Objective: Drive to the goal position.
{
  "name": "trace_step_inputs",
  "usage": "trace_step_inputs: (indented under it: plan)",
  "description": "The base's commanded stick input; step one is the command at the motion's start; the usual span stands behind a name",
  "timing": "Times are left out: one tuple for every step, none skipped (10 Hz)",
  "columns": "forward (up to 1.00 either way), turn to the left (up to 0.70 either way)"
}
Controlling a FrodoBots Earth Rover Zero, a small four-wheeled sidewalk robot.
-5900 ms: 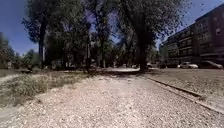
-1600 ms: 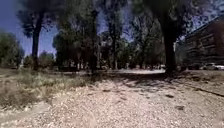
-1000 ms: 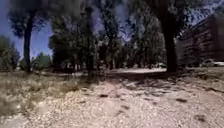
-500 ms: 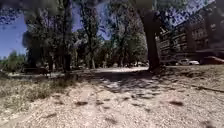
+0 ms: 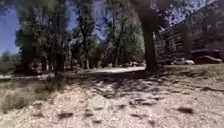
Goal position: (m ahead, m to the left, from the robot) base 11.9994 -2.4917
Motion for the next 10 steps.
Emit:
trace_step_inputs:
  plan:
    - [0.85,0.00]
    - [0.85,0.00]
    - [0.85,0.00]
    - [0.85,0.00]
    - [0.85,0.00]
    - [0.85,0.00]
    - [0.85,0.00]
    - [0.85,0.00]
    - [0.85,0.04]
    - [0.85,0.21]
